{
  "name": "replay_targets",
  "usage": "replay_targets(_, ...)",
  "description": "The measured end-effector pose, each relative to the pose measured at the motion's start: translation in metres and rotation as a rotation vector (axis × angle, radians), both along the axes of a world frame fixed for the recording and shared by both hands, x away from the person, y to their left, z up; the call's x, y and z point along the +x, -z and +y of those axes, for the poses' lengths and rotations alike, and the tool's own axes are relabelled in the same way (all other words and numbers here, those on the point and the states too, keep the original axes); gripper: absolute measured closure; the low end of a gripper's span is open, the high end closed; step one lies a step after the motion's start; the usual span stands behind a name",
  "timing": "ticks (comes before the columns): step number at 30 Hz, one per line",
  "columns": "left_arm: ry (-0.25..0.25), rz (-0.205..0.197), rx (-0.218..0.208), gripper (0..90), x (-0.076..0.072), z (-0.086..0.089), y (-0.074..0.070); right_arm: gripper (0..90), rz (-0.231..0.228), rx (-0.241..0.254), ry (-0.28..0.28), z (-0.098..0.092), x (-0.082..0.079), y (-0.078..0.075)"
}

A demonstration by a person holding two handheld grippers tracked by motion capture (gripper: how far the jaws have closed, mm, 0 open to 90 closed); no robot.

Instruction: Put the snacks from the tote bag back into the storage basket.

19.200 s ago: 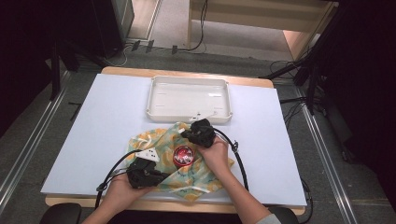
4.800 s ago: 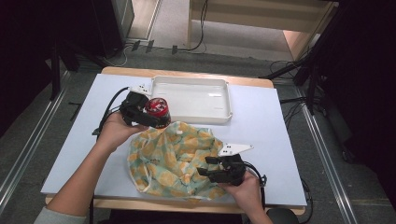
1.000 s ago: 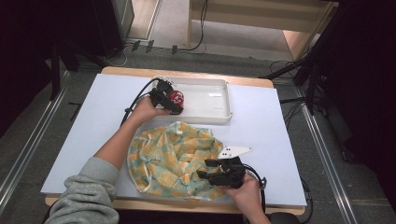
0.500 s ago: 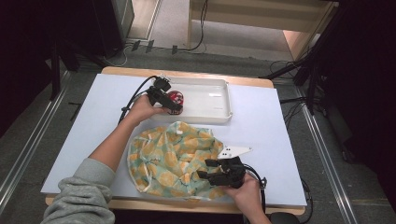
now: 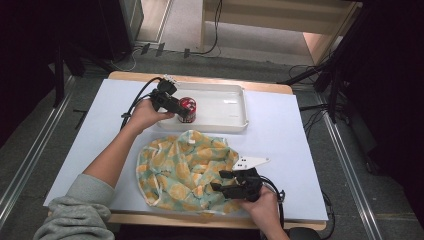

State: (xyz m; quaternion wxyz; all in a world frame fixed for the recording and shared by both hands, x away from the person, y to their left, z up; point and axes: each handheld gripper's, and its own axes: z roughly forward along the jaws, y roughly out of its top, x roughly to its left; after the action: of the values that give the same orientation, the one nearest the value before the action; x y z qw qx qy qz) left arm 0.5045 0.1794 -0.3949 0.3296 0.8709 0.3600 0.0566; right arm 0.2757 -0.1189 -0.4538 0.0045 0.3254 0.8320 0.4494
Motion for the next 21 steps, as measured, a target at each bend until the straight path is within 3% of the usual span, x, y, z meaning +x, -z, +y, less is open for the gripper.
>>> replay_targets(5,-0.009,0.001,-0.020,37.0,-0.006,0.007,-0.005,44.9,0.000,0.000,0.000,0.001,0.001,0.000)
replay_targets(8,-0.004,-0.023,-0.025,42.1,-0.012,0.011,-0.009,44.9,0.003,-0.002,-0.007,0.003,0.002,0.000)
replay_targets(10,-0.004,-0.021,-0.053,46.5,-0.015,0.014,-0.011,44.9,0.004,-0.005,-0.010,0.004,0.003,0.000)
replay_targets(14,-0.008,-0.006,-0.049,54.0,-0.019,0.016,-0.013,44.9,0.001,-0.004,-0.017,0.005,0.004,0.000)
replay_targets(21,0.031,-0.001,-0.041,74.1,-0.027,0.014,-0.010,46.2,0.000,-0.002,-0.023,0.007,0.005,0.000)
